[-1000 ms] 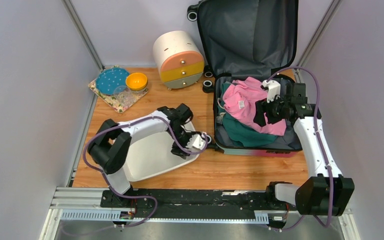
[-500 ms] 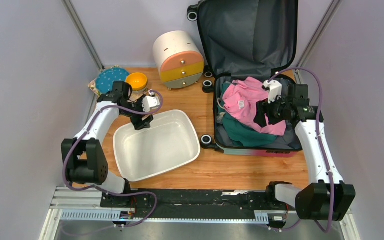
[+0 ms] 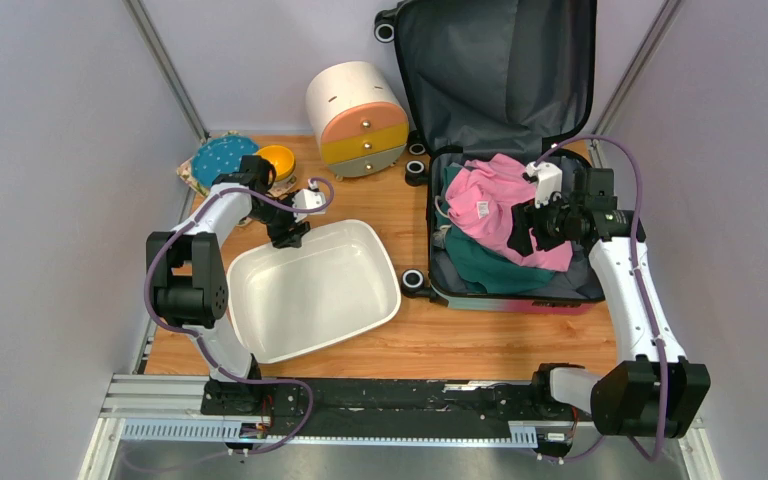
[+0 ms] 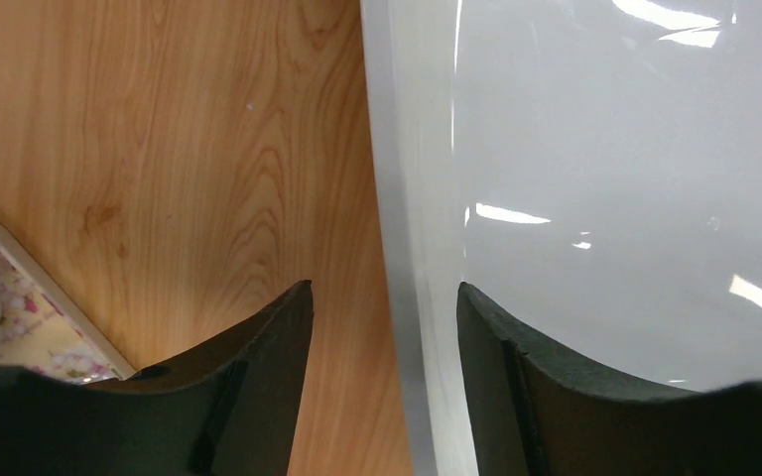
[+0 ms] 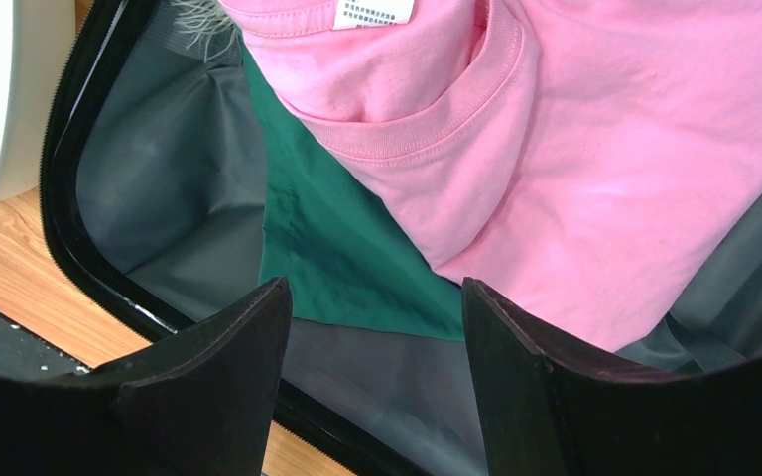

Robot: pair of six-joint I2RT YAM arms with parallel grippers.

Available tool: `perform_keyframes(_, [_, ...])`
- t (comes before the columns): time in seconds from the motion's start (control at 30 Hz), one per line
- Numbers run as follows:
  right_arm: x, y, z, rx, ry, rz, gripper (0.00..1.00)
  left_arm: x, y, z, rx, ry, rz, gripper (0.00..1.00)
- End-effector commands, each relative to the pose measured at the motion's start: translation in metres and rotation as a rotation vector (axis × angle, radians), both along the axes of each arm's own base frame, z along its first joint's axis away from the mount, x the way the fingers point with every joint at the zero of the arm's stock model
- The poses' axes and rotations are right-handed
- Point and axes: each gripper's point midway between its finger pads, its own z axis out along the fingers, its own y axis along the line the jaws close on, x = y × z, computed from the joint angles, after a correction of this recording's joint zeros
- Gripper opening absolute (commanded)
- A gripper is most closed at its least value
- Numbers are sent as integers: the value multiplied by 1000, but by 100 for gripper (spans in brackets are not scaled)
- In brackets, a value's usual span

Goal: Open, take out, and arrange the luggage

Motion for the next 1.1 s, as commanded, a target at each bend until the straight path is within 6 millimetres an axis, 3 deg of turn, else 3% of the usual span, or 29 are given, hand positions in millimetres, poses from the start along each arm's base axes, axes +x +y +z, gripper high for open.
perform_keyframes(0.0, [6,1,4,-2,-13,7,67,20,-4,13,-4,-92,-69,55])
perform_keyframes(0.17, [14,1,1,4,-3,1,67,30,-24,8,-55,-88,-99,31])
perform_keyframes(0.2, [15,0,1,2,-1,-1,67,28,-32,4,-57,-88,-124,19])
perform_keyframes(0.3, [17,-2,-1,-16,0,-1,67,43,-43,3,-57,-137,-150,4])
perform_keyframes(0.53, [18,-5,-6,-41,13,12,67,89,-76,20,-80,-173,-161,2])
perform_keyframes(0.6, [18,-5,-4,-42,9,16,67,91,-82,20,-68,-145,-160,11])
perform_keyframes(0.63, [16,-5,-4,-39,12,19,67,93,-83,20,-62,-146,-149,19])
perform_keyframes(0.67, [16,-3,-3,-30,10,22,67,96,-83,25,-65,-156,-113,38])
perform_keyframes(0.8, [18,3,2,11,-24,-3,67,93,-85,46,-95,-181,-74,78])
perform_keyframes(0.87, [29,5,3,-5,-69,-20,68,87,-87,62,-124,-181,-46,80])
perform_keyframes(0.93, [38,25,1,-19,-102,5,68,84,-90,76,-159,-183,-20,81])
perform_keyframes(1.07, [62,39,-1,-101,-165,-8,70,69,-101,112,-283,-162,73,82])
